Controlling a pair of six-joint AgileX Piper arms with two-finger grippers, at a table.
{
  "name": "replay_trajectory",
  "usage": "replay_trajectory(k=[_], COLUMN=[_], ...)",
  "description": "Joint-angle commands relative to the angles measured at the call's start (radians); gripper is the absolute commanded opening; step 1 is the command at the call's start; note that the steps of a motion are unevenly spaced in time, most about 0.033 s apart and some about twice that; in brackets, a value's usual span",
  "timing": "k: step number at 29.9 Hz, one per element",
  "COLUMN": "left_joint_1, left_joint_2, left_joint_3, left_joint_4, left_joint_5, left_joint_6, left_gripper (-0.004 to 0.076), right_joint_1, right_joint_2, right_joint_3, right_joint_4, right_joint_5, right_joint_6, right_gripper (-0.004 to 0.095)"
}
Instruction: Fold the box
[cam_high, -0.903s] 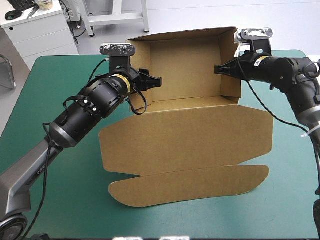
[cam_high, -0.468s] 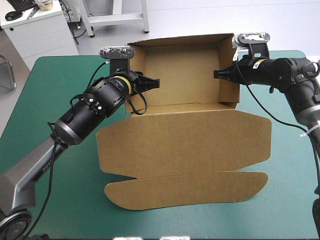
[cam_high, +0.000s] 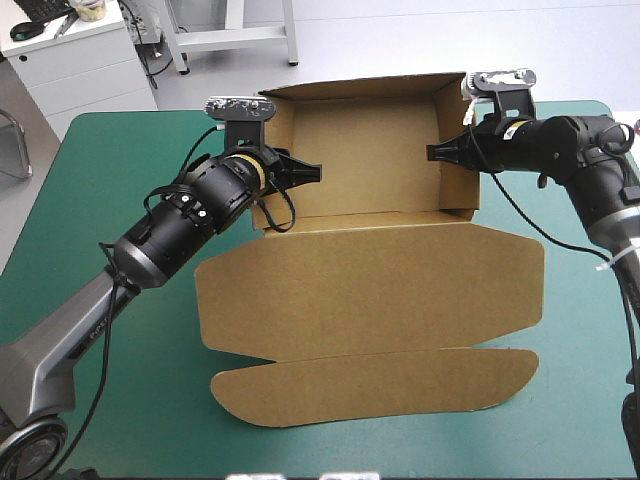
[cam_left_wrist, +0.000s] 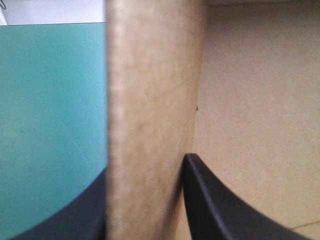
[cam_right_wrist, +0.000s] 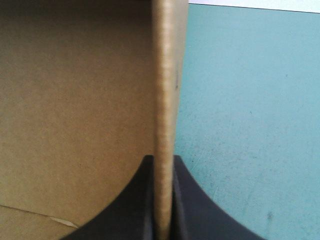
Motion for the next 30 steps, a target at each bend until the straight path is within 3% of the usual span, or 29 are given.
replay_trajectory(k=[1,2,5,16,25,26,28,30], left_joint_1=[-0.016,-0.016,-0.016,-0.016,-0.016,-0.016,-0.016,-0.016], left_joint_2=[-0.06,-0.062,-0.071,-0.082,-0.074,-0.071,-0.069,-0.069], left_joint_3=[-0.036,-0.036,-0.036,-0.036,-0.036,-0.036,-0.036,-0.036], left_joint_4=[-0.052,-0.052,-0.05,0.008,0.052,0.065,0.067,0.057], left_joint_5=[-0.126,-0.126,-0.118,-0.021,-0.014,0.0,0.015,0.011], left_joint_6=[0.086,0.086,0.078,-0.003,-0.074,-0.096,-0.101,-0.101], left_gripper=[0.0347,0.0454,0.0597,0.0506,0.05,0.0469,0.0327,0.0096], right_joint_1=[0.004,0.004,0.004,0.004,0.004,0.004,0.004,0.004], right_joint_2=[-0.035,-0.035,-0.035,-0.035,-0.035,-0.035,-0.035,-0.035], right_joint_3=[-0.032,-0.032,-0.032,-0.032,-0.032,-0.032,-0.032,-0.032], right_joint_4=[0.016,0.016,0.015,-0.011,0.125,0.129,0.125,0.113], right_joint_5=[-0.08,-0.082,-0.104,-0.142,-0.142,-0.142,-0.136,-0.128], right_joint_6=[-0.028,-0.025,-0.021,0.035,0.007,0.004,0.004,0.004], right_gripper=[-0.0014,-0.0014,-0.0014,-0.0014,-0.0014,-0.0014,-0.0014,-0.0014])
